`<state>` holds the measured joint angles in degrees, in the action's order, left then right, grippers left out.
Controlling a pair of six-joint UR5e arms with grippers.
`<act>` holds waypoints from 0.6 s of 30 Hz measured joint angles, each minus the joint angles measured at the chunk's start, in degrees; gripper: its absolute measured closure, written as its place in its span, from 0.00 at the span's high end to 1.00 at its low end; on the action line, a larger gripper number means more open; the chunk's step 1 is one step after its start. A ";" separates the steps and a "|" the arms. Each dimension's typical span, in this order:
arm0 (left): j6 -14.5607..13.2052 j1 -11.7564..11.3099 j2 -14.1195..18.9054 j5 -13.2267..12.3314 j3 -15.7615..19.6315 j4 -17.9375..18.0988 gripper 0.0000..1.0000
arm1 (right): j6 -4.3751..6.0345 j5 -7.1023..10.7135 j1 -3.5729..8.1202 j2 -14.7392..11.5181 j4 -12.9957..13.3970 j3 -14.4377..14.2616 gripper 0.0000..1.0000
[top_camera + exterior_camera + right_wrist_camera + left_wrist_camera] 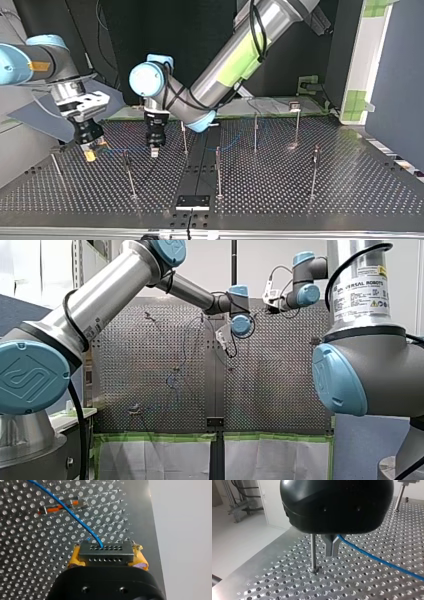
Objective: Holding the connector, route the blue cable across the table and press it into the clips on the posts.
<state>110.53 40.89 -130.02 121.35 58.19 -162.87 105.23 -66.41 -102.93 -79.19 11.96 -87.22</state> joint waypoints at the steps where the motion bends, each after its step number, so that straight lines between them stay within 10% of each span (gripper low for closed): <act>1: 0.01 -0.06 0.00 -0.48 -0.01 0.11 0.00 | 0.06 -0.01 0.03 0.14 0.16 0.00 0.00; 18: 0.10 -6.16 -0.08 -9.73 -2.59 -1.04 0.00 | 1.01 0.86 1.68 2.20 1.79 0.74 0.00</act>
<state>110.63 34.74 -130.10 111.62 55.60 -163.91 106.24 -65.55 -101.25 -76.98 13.75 -86.48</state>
